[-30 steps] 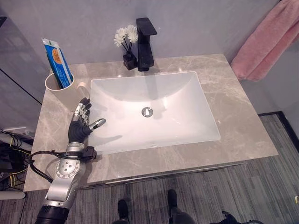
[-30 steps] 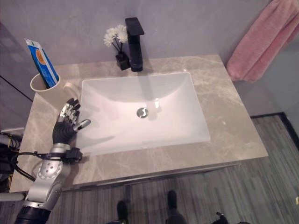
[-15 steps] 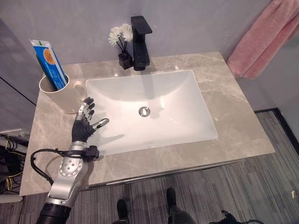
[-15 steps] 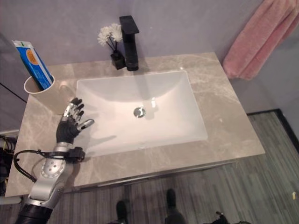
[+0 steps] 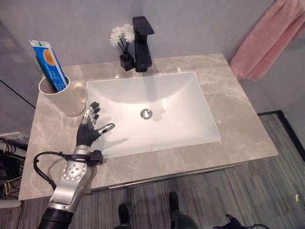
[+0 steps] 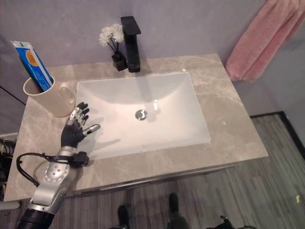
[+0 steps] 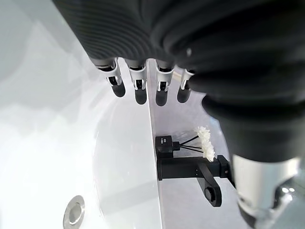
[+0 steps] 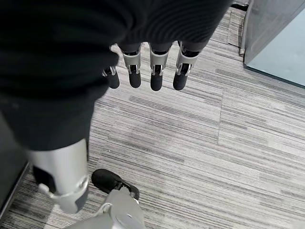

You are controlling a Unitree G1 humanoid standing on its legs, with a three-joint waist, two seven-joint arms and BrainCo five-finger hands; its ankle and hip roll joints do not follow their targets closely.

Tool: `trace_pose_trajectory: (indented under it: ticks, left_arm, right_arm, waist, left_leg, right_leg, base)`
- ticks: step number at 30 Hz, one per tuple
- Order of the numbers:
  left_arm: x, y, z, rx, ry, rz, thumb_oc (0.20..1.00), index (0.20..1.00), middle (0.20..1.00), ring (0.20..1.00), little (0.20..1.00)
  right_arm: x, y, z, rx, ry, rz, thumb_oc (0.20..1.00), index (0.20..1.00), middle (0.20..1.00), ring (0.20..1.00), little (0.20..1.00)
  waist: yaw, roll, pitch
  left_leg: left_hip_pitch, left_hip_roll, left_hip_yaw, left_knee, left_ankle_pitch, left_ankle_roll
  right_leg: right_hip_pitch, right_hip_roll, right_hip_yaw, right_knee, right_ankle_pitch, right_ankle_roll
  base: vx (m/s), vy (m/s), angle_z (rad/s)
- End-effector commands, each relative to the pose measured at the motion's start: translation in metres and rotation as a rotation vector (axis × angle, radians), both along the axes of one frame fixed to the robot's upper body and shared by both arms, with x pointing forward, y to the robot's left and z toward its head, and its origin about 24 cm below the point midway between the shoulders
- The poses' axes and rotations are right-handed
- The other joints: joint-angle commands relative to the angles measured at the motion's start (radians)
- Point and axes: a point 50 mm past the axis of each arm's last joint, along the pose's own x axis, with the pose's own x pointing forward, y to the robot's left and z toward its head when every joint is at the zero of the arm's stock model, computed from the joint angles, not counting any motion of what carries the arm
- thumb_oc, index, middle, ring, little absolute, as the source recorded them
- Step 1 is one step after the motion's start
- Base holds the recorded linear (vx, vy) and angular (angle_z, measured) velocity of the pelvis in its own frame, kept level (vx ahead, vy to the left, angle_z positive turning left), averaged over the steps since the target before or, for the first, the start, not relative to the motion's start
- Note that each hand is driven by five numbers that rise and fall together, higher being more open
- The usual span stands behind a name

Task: Put brush and paste in cup on sink, flatten towel.

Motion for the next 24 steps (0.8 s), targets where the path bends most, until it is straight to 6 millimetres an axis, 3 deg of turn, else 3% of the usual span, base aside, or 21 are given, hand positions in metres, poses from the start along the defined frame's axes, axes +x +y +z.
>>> trace_pose_trajectory:
  ticks: [1,4,5,6,7,16,24]
  left_arm:
    - [-0.01,0.007,-0.002,0.033,0.003,0.001,1.0,1.0,1.0,1.0,1.0]
    - [-0.016,0.007,-0.005,0.045,0.027,-0.031,1.0,1.0,1.0,1.0,1.0]
    - [-0.019,0.009,-0.006,0.048,0.035,-0.04,0.859,0.859,0.859,0.859,0.859]
    - [-0.022,0.011,-0.004,0.048,0.032,-0.038,0.457,0.457,0.457,0.457,0.457]
    - [-0.022,0.012,-0.004,0.048,0.033,-0.038,0.2,0.2,0.2,0.2,0.2]
    - [-0.041,0.041,0.016,0.055,-0.029,0.043,0.2,0.2,0.2,0.2,0.2]
    - [-0.05,0.061,0.01,0.043,0.017,0.118,0.2,0.2,0.2,0.2,0.2]
  right_arm:
    - [-0.003,0.001,-0.002,-0.013,0.016,-0.006,1.0,1.0,1.0,1.0,1.0]
    - [-0.006,0.002,-0.003,-0.013,0.038,0.006,1.0,1.0,1.0,1.0,1.0]
    - [-0.006,0.002,-0.003,-0.015,0.044,0.01,1.0,1.0,1.0,1.0,1.0]
    - [-0.006,0.002,-0.003,-0.013,0.046,0.012,1.0,1.0,1.0,1.0,1.0]
    - [-0.006,0.002,-0.004,-0.013,0.047,0.013,1.0,1.0,1.0,1.0,1.0]
    - [-0.006,-0.002,-0.003,-0.021,0.063,0.028,1.0,1.0,1.0,1.0,1.0]
    - [-0.006,-0.007,-0.001,-0.026,0.058,0.02,1.0,1.0,1.0,1.0,1.0]
  waist:
    - [0.013,-0.007,-0.027]
    - [0.019,-0.002,-0.034]
    - [0.023,0.0,-0.039]
    - [0.024,0.002,-0.042]
    - [0.023,0.002,-0.041]
    - [0.045,0.029,-0.053]
    - [0.044,0.044,-0.04]
  left_leg:
    - [-0.037,0.01,-0.16,0.003,0.021,0.01]
    - [-0.017,0.009,-0.161,0.003,0.017,0.01]
    - [-0.009,0.009,-0.162,0.003,0.015,0.01]
    - [-0.003,0.008,-0.162,0.003,0.015,0.009]
    - [-0.001,0.008,-0.162,0.003,0.015,0.009]
    - [-0.008,0.003,-0.174,0.003,0.03,0.006]
    - [-0.041,0.0,-0.175,0.003,0.045,0.005]
  right_leg:
    - [0.057,-0.008,-0.014,-0.001,-0.043,0.008]
    - [0.084,-0.009,-0.02,-0.001,-0.049,0.007]
    - [0.096,-0.01,-0.027,-0.001,-0.051,0.007]
    - [0.103,-0.01,-0.029,-0.001,-0.051,0.007]
    - [0.104,-0.01,-0.029,-0.001,-0.051,0.007]
    - [0.109,-0.015,-0.045,-0.001,-0.047,0.005]
    - [0.074,-0.015,-0.041,-0.001,-0.037,0.003]
  base:
    - [-0.01,-0.003,0.05]
    - [-0.01,0.001,0.12]
    - [-0.01,0.0,0.15]
    - [-0.02,-0.003,0.12]
    - [-0.01,0.003,0.08]
    - [-0.04,0.004,0.08]
    - [0.0,0.0,0.0]
